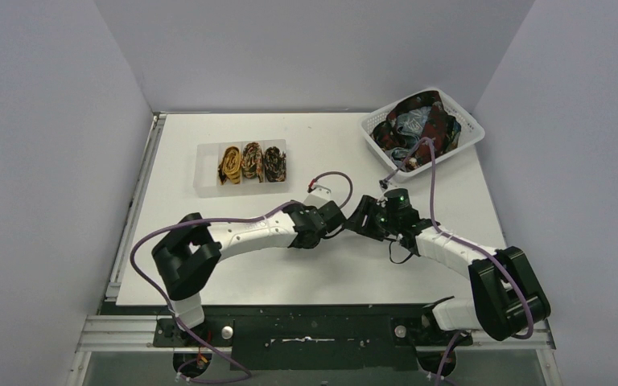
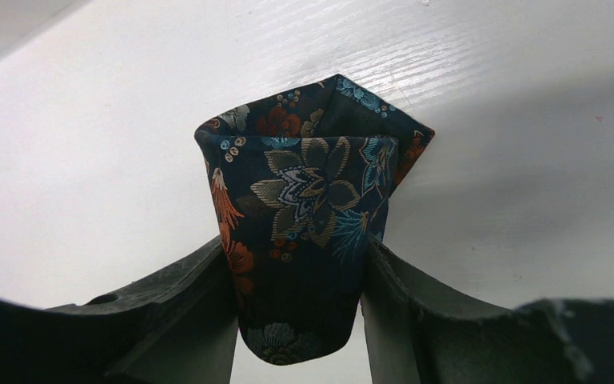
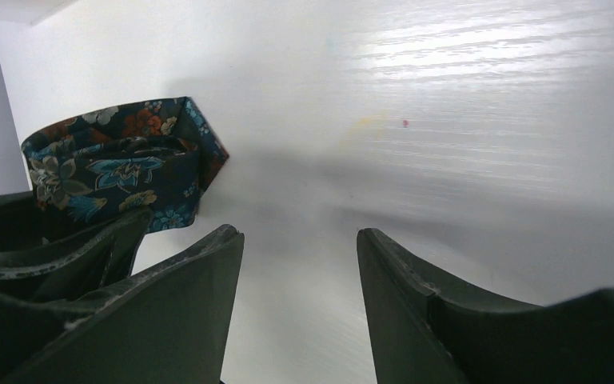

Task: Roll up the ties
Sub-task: Roll the tie at the center of the board.

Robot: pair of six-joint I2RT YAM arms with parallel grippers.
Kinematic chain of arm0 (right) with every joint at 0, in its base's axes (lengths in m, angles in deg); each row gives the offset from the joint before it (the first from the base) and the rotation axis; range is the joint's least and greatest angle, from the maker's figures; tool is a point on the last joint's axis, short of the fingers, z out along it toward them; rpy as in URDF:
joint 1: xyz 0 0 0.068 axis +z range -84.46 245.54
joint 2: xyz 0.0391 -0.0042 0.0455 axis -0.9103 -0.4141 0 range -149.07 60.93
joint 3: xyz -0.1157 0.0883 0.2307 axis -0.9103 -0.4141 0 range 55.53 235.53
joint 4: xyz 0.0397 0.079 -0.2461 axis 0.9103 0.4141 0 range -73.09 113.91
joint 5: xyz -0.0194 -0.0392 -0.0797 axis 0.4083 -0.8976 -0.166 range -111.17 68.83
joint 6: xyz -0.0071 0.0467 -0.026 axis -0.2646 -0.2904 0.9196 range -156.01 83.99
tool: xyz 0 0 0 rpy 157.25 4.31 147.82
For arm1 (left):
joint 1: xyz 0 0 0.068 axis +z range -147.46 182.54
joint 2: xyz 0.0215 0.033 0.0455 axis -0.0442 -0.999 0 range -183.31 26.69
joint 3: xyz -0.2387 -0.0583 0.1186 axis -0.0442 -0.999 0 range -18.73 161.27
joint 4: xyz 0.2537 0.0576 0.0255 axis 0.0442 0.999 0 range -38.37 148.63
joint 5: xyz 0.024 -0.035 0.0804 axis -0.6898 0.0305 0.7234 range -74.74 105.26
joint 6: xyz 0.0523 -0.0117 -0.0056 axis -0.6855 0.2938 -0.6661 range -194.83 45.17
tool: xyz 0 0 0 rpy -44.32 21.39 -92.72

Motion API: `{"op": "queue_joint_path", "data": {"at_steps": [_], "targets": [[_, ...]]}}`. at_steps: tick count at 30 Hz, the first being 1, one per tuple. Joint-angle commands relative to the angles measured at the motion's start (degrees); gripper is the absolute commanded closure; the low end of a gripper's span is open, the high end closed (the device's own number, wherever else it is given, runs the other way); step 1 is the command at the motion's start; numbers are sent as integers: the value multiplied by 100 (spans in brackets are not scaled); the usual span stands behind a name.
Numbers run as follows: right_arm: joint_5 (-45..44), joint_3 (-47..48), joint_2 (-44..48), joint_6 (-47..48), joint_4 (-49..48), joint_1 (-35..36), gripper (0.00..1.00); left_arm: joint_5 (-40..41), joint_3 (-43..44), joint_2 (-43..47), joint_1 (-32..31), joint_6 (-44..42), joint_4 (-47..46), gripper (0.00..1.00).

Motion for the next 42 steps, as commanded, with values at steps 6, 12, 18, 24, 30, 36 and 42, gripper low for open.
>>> {"op": "queue_joint_path", "data": {"at_steps": [6,12,18,24,30,36,42], "targets": [[-21,-277,260,-218,-157,-582,44,1140,908,-940,-693,99,853,46],[294,-395,200,-194,-224,-963,43,656,1092,-1165,-843,-33,659,35],[791,-390,120,-62,-370,-1221,38,124,1183,-861,-830,-141,265,22],[1583,-406,54,-53,-936,-1252,26,-27,1287,-212,-781,-112,187,13],[2042,-453,-65,-196,-1367,-1216,16,-539,390,961,-504,92,-578,10],[2301,-372,-309,-281,-1832,-722,10,-1968,-1255,2244,606,375,-1929,8],[2252,-180,-650,-230,-2038,-76,7,-3601,-2406,2763,1867,441,-2970,6]]}}
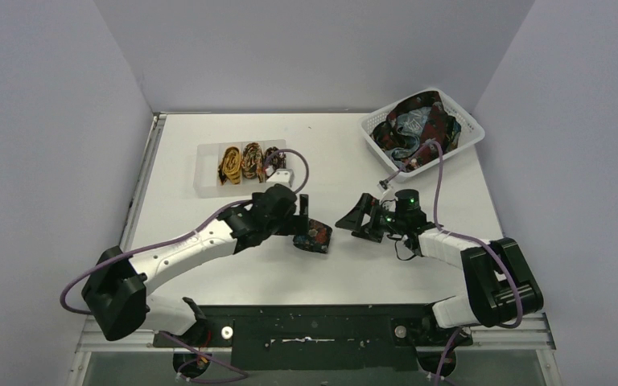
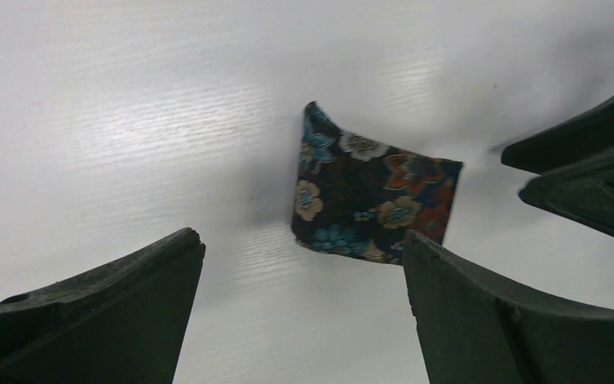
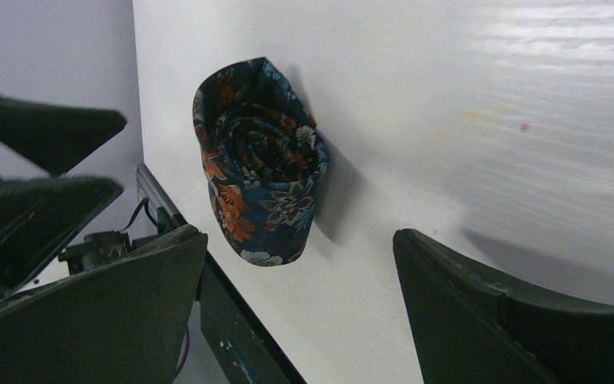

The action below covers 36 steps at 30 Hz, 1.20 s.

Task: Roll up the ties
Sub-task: Roll the tie at the center of the board.

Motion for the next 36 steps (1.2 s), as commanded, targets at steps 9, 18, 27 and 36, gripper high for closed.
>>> {"op": "queue_joint_path", "data": {"at_steps": [9,18,27,36], "targets": [[360,343,-826,-96,-1097,674,11,-3236,-721,-215,1408,-172,-2445,6],[482,437,-1423,-173,-1591,716,16,-3952,-645,-1131,1607,-403,-2957,6],[671,616,-1744,362,-1293,720,46,-4724,-593,-1657,1618,-317,-3750,9],[832,1112,-1974,1686,-350,719,58,-5361,115,-2136,1618,-1022,-3026,10]]}}
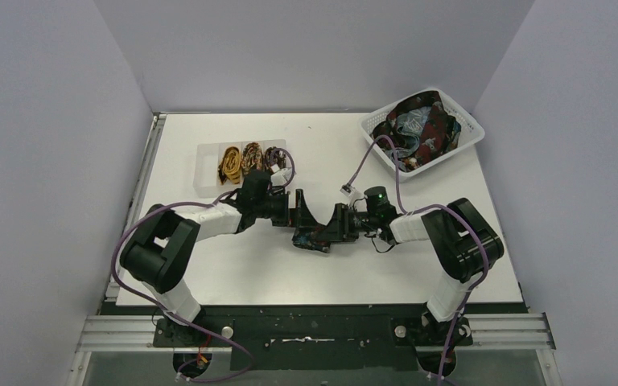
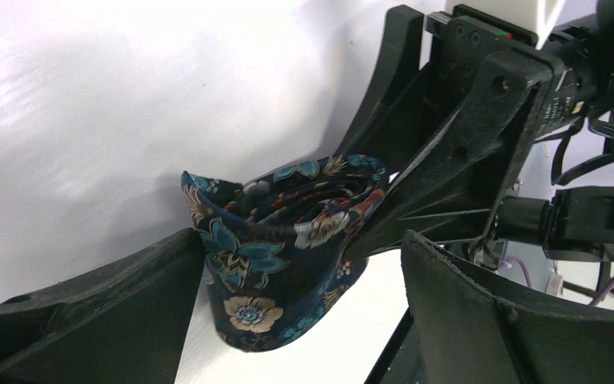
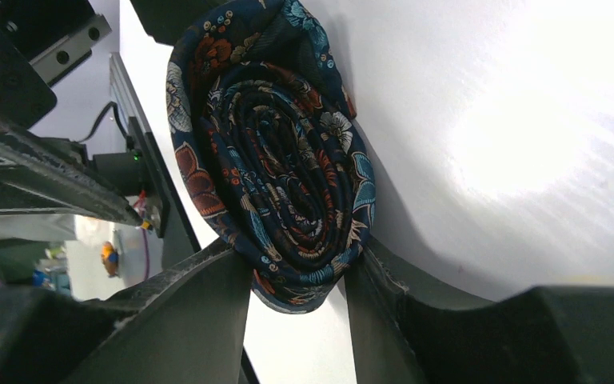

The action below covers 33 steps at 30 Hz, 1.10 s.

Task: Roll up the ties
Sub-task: Roll the tie at the center of the board.

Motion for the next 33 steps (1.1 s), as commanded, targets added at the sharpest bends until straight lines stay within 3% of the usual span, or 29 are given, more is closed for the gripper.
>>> {"op": "queue_joint_path", "data": {"at_steps": [1,5,10,14,21,25,33], "targets": [[99,346,-98,1078,443,39,58,-651,600,-185,29,-638,315,10],[173,511,-184,1714,787,44,58,-850,1019,-454,39,-1243,1140,11],[243,580,-278,1872,713,56,57,-708,1287,-601,87,-1741,2071,14],[121,534,-186,2058,752,105,53,-564,1073,-331,263,-1619,2024,14],[-252,435,236,2575,874,463,38,-454,244,431,275,-1034,1277,15],[-469,433,293,2785,998,650,36,-511,-65,565,275,-921,821,15],[-570,442,159,2786,978,692,36,-1046,669,-21,267,-1817,1836,15]]}}
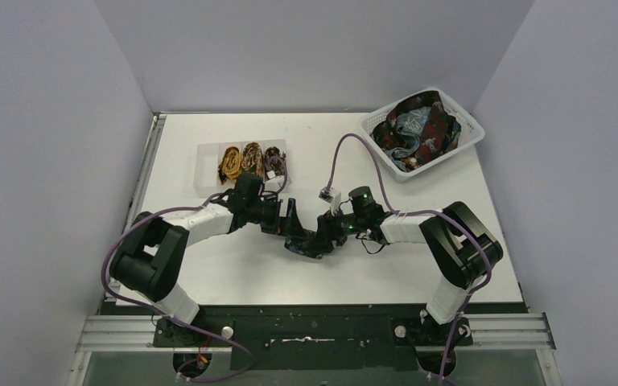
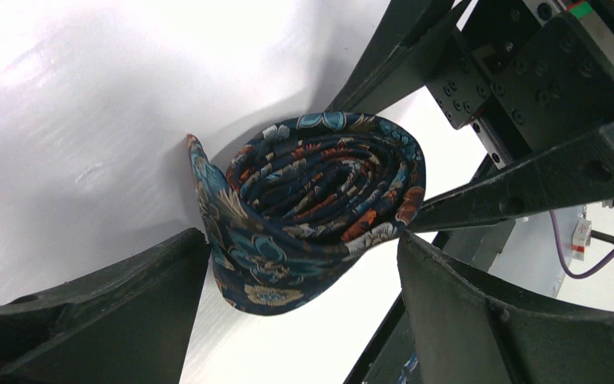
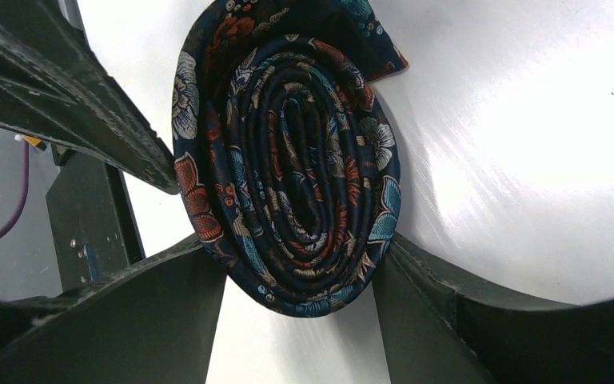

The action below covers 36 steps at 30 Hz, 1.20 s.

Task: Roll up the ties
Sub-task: Roll the tie at the center of the board.

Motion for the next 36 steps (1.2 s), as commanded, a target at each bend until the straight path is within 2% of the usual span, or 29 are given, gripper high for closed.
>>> {"op": "queue_joint_path", "data": {"at_steps": [1,7,16,20,22,23,30,34,36], "targets": [[-365,-13,-27,192,99,18,36,-601,557,-284,-8,-664,425,15],[57,-4,-215,31,-65,-128,37,-1098,533,-344,-56,-776,229,15],[311,-28,-256,6,-175,-235,37,-1310,1374,-903,-293,-1923,1661,15],[288,-13,-249,-19,-130,-299,38,-1071,1626,-1098,-360,-2326,2266,20],[428,-109,-182,-247,-277,-408,35,-936,1453,-1021,-332,-2135,2059,21],[505,-169,-121,-379,-382,-488,29,-815,1316,-950,-307,-1872,1823,21],[835,-294,425,-953,-372,-979,5,-392,244,-334,-152,-119,-460,21],[511,-416,978,-1357,-232,-985,2,-185,-71,-85,-62,320,-776,20],[241,-655,1348,-1715,-347,-957,4,-17,-159,82,28,398,-755,18]]}}
